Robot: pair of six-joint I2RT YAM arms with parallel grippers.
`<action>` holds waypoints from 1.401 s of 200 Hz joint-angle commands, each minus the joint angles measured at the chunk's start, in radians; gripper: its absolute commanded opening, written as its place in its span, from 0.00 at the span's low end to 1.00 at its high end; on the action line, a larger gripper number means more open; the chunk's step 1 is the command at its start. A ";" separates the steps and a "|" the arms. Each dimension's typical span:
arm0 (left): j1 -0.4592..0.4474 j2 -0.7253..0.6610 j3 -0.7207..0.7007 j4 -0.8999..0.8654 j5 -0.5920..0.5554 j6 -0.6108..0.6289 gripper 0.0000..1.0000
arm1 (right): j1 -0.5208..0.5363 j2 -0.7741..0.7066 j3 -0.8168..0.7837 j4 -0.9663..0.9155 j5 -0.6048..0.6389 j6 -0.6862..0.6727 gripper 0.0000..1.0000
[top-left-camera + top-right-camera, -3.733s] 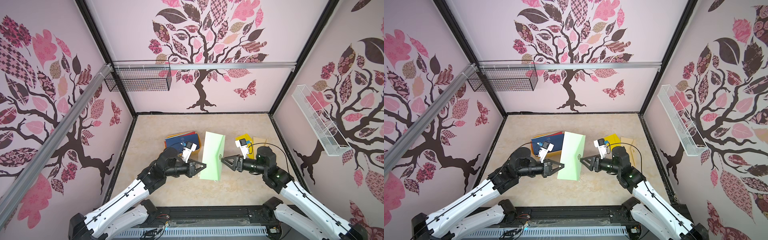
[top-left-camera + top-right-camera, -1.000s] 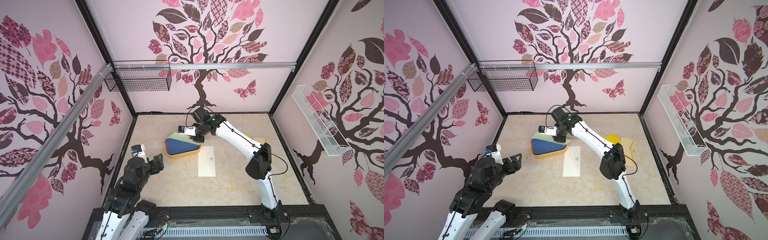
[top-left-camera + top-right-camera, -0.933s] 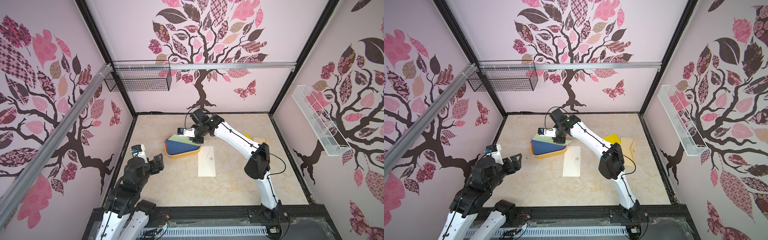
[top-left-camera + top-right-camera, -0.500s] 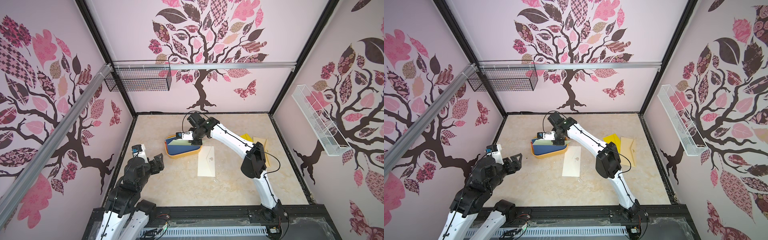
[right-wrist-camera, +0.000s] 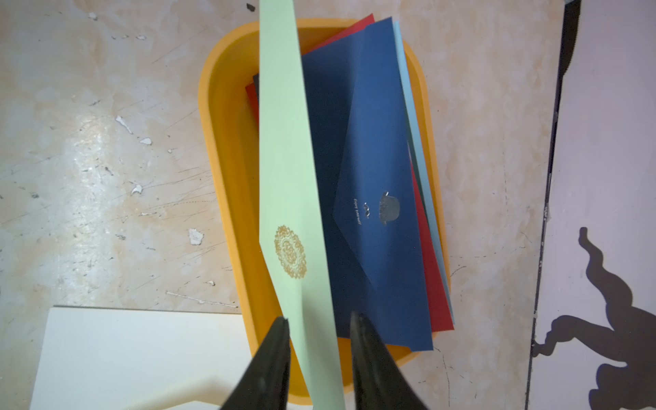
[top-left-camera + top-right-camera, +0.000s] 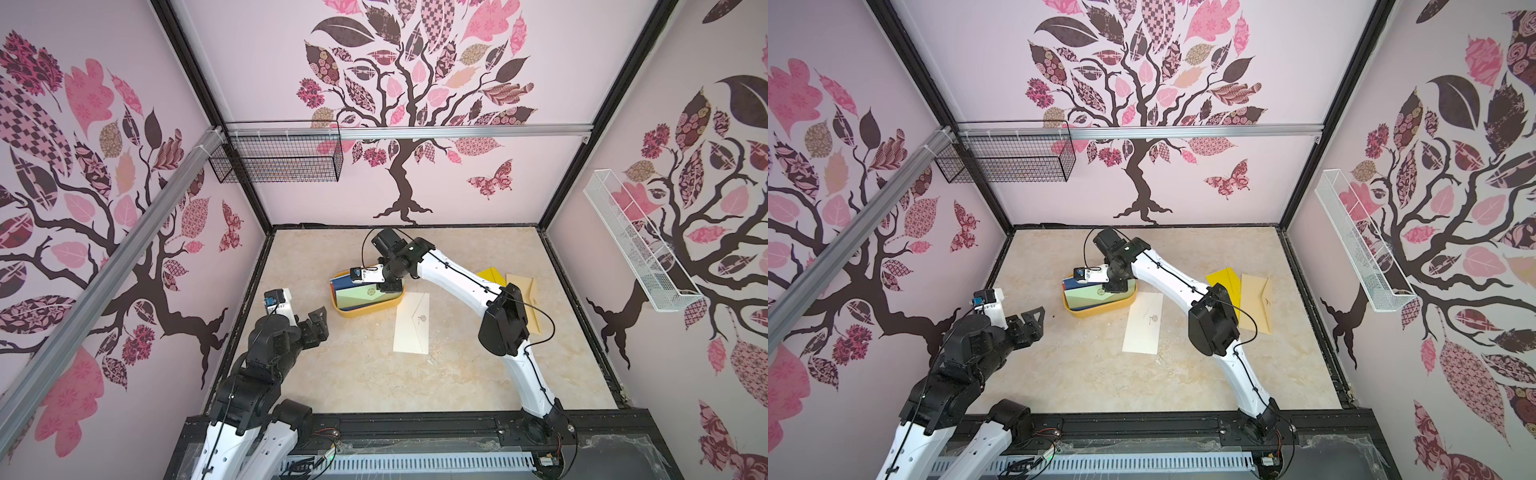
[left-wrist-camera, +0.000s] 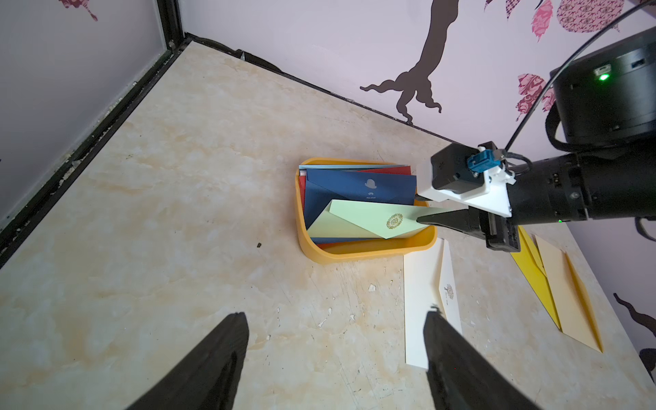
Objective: Put the sealed envelopes into the storage box
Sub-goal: Place the envelope in the storage box, then adjust the envelope in the storage box.
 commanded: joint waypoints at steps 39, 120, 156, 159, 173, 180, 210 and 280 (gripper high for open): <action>0.004 -0.001 -0.011 0.029 0.011 0.013 0.82 | 0.015 0.033 -0.007 0.142 0.067 0.045 0.36; 0.004 0.004 -0.006 0.027 0.014 0.012 0.82 | 0.006 -0.060 -0.023 0.242 0.059 0.301 0.33; 0.004 -0.013 -0.008 0.027 0.014 0.010 0.82 | -0.006 -0.272 -0.272 0.313 0.018 0.479 0.02; 0.004 -0.015 -0.007 0.027 0.013 0.010 0.82 | -0.006 -0.291 -0.298 0.321 0.013 0.498 0.00; 0.004 -0.019 -0.010 0.028 0.014 0.008 0.82 | -0.008 -0.375 -0.421 0.355 -0.028 0.581 0.00; 0.004 -0.021 -0.010 0.029 0.014 0.008 0.82 | -0.007 -0.416 -0.487 0.384 -0.045 0.628 0.00; 0.004 -0.025 -0.009 0.028 0.020 0.010 0.82 | -0.008 -0.481 -0.659 0.407 -0.073 0.813 0.00; 0.004 -0.033 -0.008 0.028 0.022 0.011 0.82 | -0.013 -0.211 -0.425 0.258 -0.015 0.961 0.00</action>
